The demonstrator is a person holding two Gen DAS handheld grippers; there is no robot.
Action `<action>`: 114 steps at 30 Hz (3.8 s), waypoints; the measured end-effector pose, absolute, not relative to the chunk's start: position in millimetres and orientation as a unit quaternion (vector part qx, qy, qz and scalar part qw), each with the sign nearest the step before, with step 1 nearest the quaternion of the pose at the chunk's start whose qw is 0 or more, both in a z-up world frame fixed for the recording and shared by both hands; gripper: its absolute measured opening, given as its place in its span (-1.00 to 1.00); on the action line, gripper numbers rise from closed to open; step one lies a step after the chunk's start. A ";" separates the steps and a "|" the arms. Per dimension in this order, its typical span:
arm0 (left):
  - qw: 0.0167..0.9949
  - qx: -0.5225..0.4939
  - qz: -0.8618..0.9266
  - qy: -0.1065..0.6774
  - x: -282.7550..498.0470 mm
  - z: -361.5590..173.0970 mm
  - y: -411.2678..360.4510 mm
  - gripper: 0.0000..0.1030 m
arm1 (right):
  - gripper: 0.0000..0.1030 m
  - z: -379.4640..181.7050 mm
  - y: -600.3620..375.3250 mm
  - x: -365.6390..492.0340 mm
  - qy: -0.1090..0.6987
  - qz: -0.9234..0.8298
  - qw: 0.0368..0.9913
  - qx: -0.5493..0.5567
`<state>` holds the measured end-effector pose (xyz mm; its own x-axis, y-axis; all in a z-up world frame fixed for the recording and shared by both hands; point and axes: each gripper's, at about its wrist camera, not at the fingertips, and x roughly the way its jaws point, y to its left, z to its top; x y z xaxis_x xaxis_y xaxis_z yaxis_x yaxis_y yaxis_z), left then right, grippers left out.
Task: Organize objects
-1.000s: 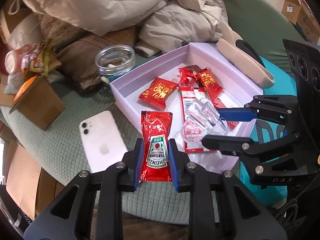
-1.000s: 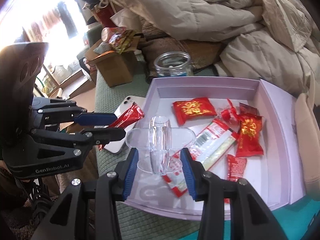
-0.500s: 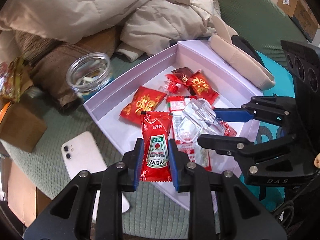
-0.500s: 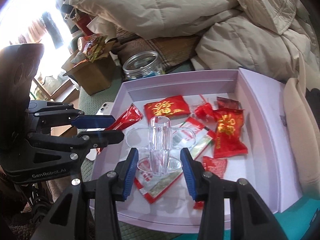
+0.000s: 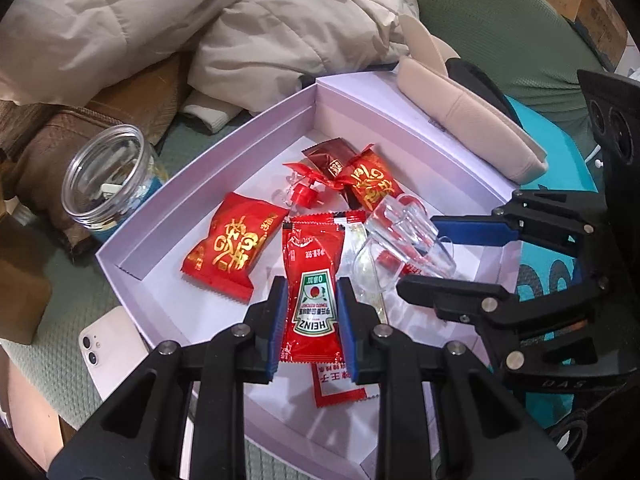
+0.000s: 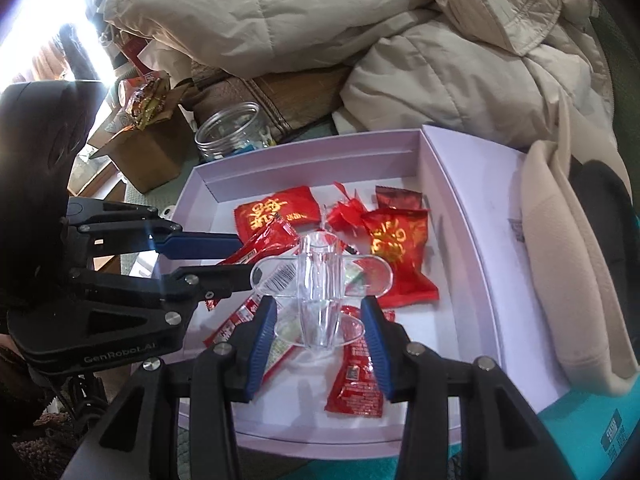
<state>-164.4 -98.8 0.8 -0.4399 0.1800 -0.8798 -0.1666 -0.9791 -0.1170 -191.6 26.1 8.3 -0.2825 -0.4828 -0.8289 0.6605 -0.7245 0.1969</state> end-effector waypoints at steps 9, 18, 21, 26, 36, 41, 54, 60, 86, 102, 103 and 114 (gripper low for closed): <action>0.094 -0.542 0.835 -0.026 -170.0 -18.7 -102.3 -0.55 | -0.15 -0.5 23.2 -192.9 0.099 -0.792 0.356 0.486; 0.093 -0.550 0.830 -0.010 -172.2 -26.3 -94.2 -0.55 | -0.14 -9.4 19.9 -197.7 0.109 -0.787 0.351 0.495; 0.097 -0.549 0.830 -0.002 -175.1 -24.5 -90.2 -0.55 | -0.14 -10.5 20.2 -199.8 0.110 -0.787 0.348 0.497; 0.104 -0.550 0.829 0.011 -178.7 -25.4 -83.0 -0.55 | -0.14 -14.0 25.1 -203.2 0.112 -0.789 0.338 0.501; 0.106 -0.559 0.821 0.047 -183.9 -23.8 -74.4 -0.52 | -0.13 -18.4 24.1 -205.9 0.127 -0.783 0.333 0.510; 0.089 -0.555 0.824 0.066 -179.9 -22.0 -69.0 -0.52 | -0.13 -18.7 27.8 -210.4 0.119 -0.786 0.326 0.512; 0.053 -0.514 0.856 0.021 -167.0 1.9 -81.1 -0.52 | -0.13 -5.8 32.8 -207.4 0.118 -0.799 0.311 0.501; 0.023 -0.509 0.860 0.014 -165.1 7.0 -99.4 -0.52 | -0.13 -0.9 31.9 -201.9 0.120 -0.803 0.306 0.497; 0.036 -0.506 0.862 0.005 -145.4 20.3 -94.6 -0.29 | 0.09 6.3 48.1 -175.1 0.108 -0.804 0.293 0.505; -0.006 -0.466 0.885 -0.015 -106.0 55.0 -93.4 -0.03 | 0.45 42.3 66.3 -149.8 0.092 -0.844 0.273 0.452; -0.009 -0.463 0.886 -0.016 -102.8 57.2 -93.0 -0.01 | 0.45 45.0 68.5 -146.7 0.089 -0.847 0.273 0.448; -0.035 -0.431 0.901 -0.037 -63.2 77.5 -87.8 0.46 | 0.89 79.1 81.0 -101.5 0.110 -0.871 0.287 0.384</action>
<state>-63.2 -87.8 77.5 -0.6266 -0.0307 -0.7788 0.0941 -0.9949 -0.0365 -101.5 81.0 79.1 -0.5402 -0.4150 -0.7321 0.5846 -0.8108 0.0283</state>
